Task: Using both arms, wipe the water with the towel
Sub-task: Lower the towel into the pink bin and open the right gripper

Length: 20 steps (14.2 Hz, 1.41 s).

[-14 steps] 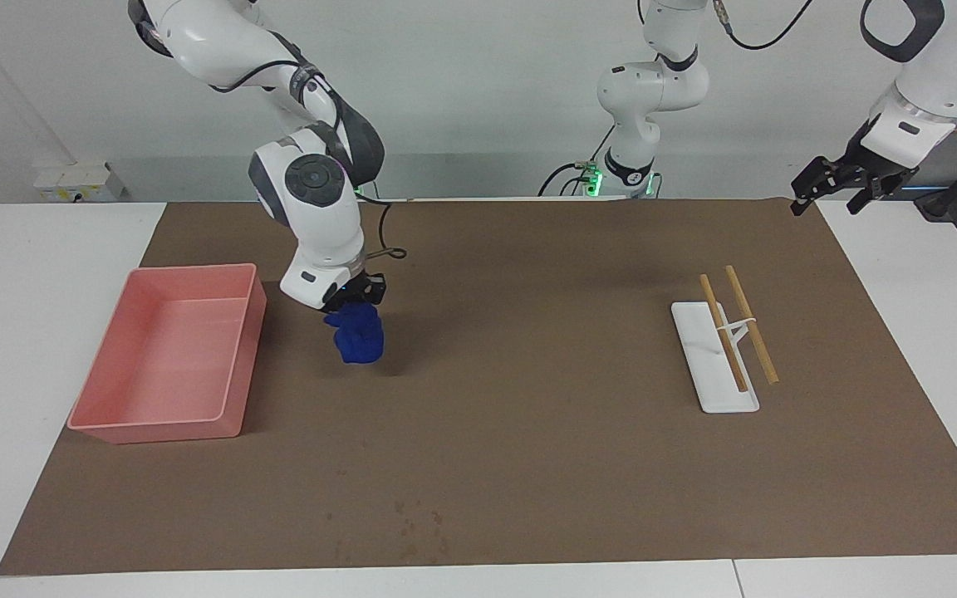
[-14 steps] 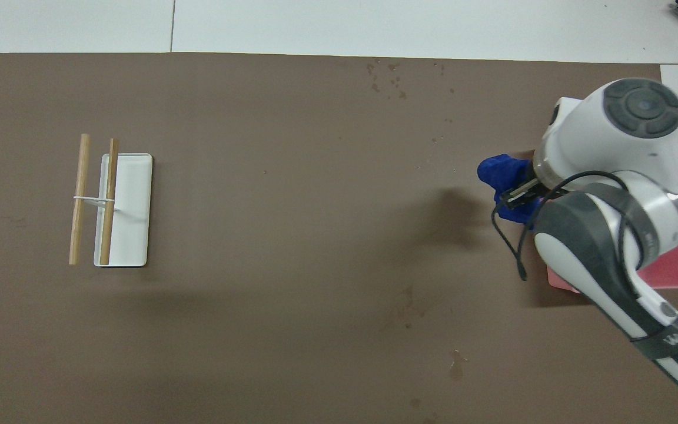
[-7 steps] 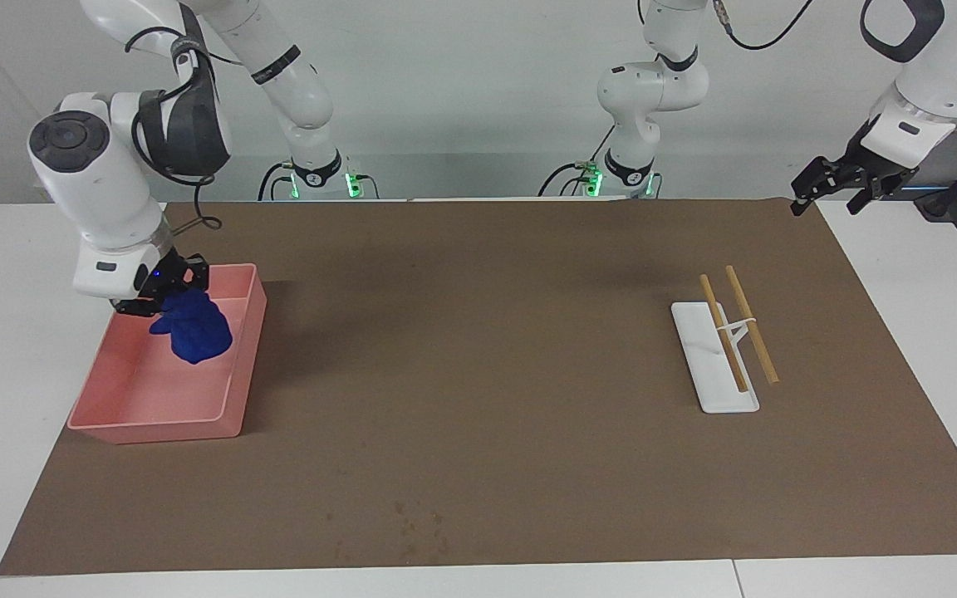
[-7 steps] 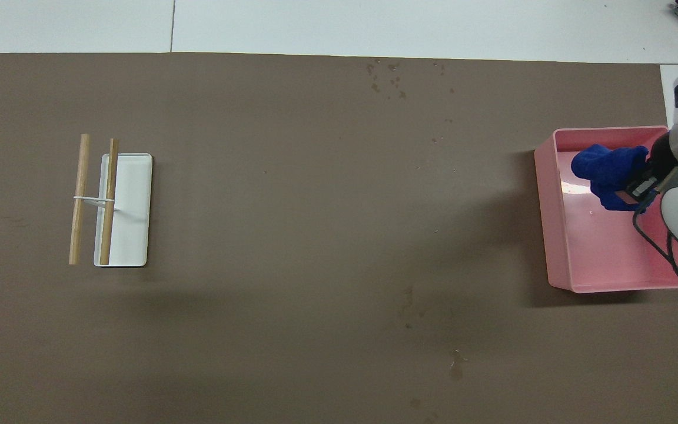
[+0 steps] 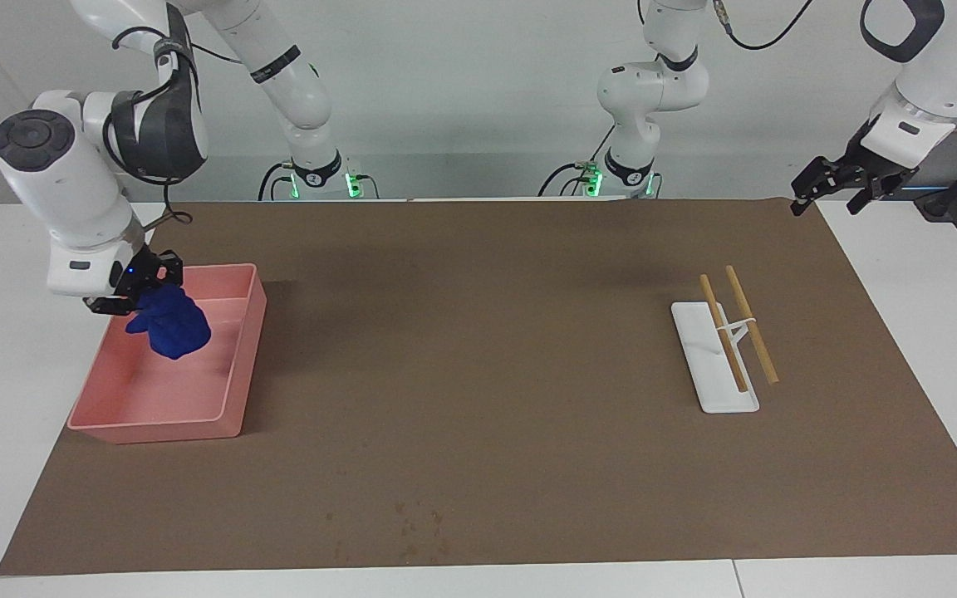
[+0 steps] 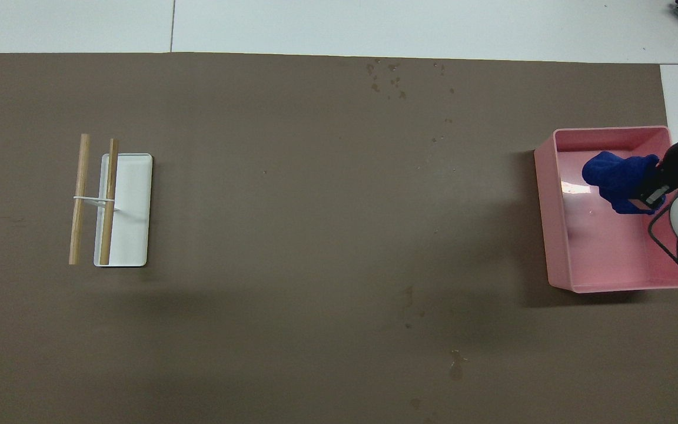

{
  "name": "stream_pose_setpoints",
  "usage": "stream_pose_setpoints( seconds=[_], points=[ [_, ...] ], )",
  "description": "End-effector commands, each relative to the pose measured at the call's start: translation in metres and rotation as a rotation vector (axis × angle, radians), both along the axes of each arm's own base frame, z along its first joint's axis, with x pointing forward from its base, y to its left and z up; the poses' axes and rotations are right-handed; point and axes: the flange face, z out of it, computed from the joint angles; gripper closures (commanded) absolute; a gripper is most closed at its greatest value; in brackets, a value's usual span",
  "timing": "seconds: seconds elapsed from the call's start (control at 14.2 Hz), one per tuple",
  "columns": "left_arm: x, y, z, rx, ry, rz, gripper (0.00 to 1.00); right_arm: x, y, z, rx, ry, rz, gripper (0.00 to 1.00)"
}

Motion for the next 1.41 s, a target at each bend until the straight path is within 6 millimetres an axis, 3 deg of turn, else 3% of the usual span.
stream_pose_setpoints(
  seconds=[0.0, 0.28, 0.35, 0.42, 0.49, 0.71, 0.92, 1.13, 1.2, 1.34],
  points=[
    [-0.005, -0.002, 0.002, -0.010, -0.006, 0.011, 0.00, -0.017, -0.016, -0.038, -0.002, -0.018, 0.018, 1.00],
    [-0.006, -0.002, 0.001, -0.010, -0.004, 0.011, 0.00, -0.023, -0.023, -0.065, 0.015, -0.057, 0.021, 1.00],
    [-0.005, -0.002, 0.002, -0.010, -0.006, 0.011, 0.00, -0.022, -0.024, -0.063, 0.015, -0.065, 0.028, 0.72],
    [-0.005, -0.002, 0.002, -0.010, -0.006, 0.011, 0.00, -0.021, -0.023, -0.062, 0.015, -0.069, 0.030, 0.15],
    [-0.006, -0.002, 0.001, -0.010, -0.004, 0.011, 0.00, -0.021, -0.024, -0.062, 0.016, -0.068, 0.029, 0.00],
    [-0.006, -0.002, 0.001, -0.010, -0.004, 0.011, 0.00, -0.019, -0.024, -0.059, 0.015, -0.077, 0.025, 0.00],
    [-0.005, -0.002, 0.002, -0.010, -0.006, 0.011, 0.00, -0.012, -0.009, -0.035, 0.016, -0.077, 0.024, 0.00],
    [-0.005, -0.002, 0.002, -0.010, -0.006, 0.011, 0.00, 0.001, 0.047, 0.035, 0.045, -0.083, -0.068, 0.00],
    [-0.005, -0.002, 0.002, -0.010, -0.006, 0.011, 0.00, -0.001, 0.082, 0.056, 0.047, -0.088, -0.117, 0.00],
    [-0.006, -0.002, 0.001, -0.010, -0.004, 0.011, 0.00, -0.007, 0.132, 0.089, 0.051, -0.111, -0.220, 0.00]
  ],
)
